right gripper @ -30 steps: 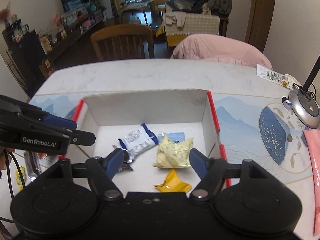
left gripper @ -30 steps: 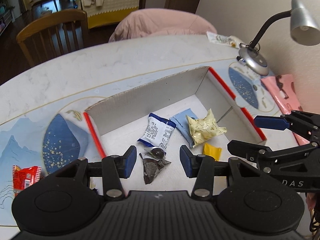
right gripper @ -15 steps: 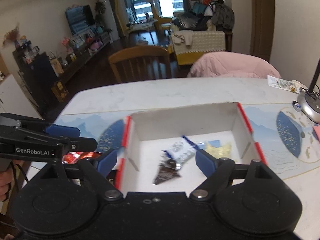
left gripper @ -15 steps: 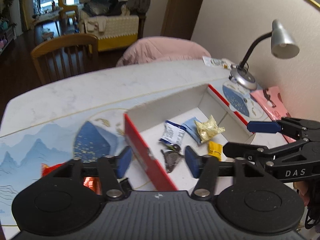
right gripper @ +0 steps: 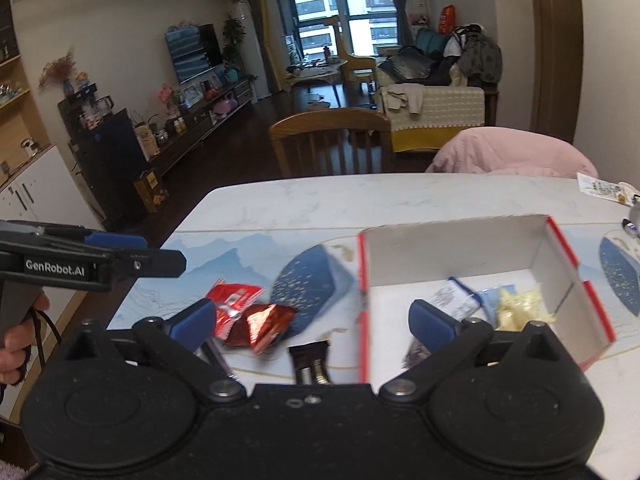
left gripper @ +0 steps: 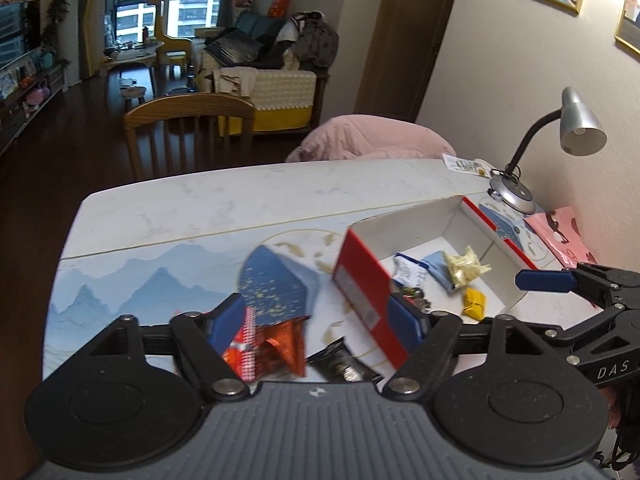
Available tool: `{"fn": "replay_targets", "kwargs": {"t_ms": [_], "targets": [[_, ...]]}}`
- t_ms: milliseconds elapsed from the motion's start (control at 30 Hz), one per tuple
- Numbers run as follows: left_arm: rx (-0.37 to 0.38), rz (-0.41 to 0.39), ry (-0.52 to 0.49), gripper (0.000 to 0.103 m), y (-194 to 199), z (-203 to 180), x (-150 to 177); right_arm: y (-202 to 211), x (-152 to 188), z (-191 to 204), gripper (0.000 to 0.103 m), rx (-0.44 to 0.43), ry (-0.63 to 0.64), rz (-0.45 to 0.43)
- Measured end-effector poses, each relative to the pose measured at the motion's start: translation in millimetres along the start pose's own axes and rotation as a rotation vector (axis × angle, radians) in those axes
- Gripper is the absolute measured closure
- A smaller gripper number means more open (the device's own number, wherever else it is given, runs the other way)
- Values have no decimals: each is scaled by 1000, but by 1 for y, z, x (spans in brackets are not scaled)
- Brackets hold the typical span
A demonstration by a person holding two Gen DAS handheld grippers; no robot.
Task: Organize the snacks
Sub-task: 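Move both tools back over the snack pile, then grasp the yellow Minion packet with the left gripper while the right grasps the black chocolate bar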
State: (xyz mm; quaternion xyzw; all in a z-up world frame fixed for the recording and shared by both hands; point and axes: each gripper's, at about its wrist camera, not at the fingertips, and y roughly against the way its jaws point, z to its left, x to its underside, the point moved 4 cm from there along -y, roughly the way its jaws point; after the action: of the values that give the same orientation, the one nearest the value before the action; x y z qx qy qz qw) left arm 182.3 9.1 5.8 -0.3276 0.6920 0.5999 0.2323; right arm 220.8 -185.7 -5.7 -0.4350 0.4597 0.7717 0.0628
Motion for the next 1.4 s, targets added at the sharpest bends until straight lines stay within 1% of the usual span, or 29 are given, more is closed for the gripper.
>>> {"fn": "replay_targets", "kwargs": {"t_ms": [133, 200, 333, 433, 533, 667, 833, 900, 1000, 1133, 1200, 1400], "targets": [[-10, 10, 29, 21, 7, 25, 19, -13, 14, 21, 0, -27, -4, 20], [-23, 24, 59, 21, 8, 40, 30, -21, 22, 32, 0, -20, 3, 36], [-89, 73, 141, 21, 2, 69, 54, -36, 37, 45, 0, 10, 41, 58], [-158, 128, 208, 21, -7, 89, 75, -52, 46, 49, 0, 22, 56, 92], [-182, 179, 276, 21, -16, 101, 92, -68, 52, 49, 1, 32, 69, 130], [-214, 213, 331, 21, -24, 109, 109, -86, 58, 53, 3, 34, 99, 181], [-257, 259, 398, 21, -34, 114, 128, -105, 60, 58, 4, 13, 147, 225], [-276, 272, 428, 21, -38, 115, 133, -116, 62, 59, 9, 19, 174, 252], [-314, 283, 472, 21, -41, 116, 140, -131, 66, 59, 12, 46, 209, 285], [-345, 304, 511, 21, -49, 114, 148, -147, 72, 60, 17, 47, 262, 332], [-359, 315, 533, 21, -53, 113, 153, -155, 75, 62, 24, 45, 295, 362], [-400, 332, 579, 21, -66, 106, 161, -171, 79, 56, 27, 91, 324, 411]]}}
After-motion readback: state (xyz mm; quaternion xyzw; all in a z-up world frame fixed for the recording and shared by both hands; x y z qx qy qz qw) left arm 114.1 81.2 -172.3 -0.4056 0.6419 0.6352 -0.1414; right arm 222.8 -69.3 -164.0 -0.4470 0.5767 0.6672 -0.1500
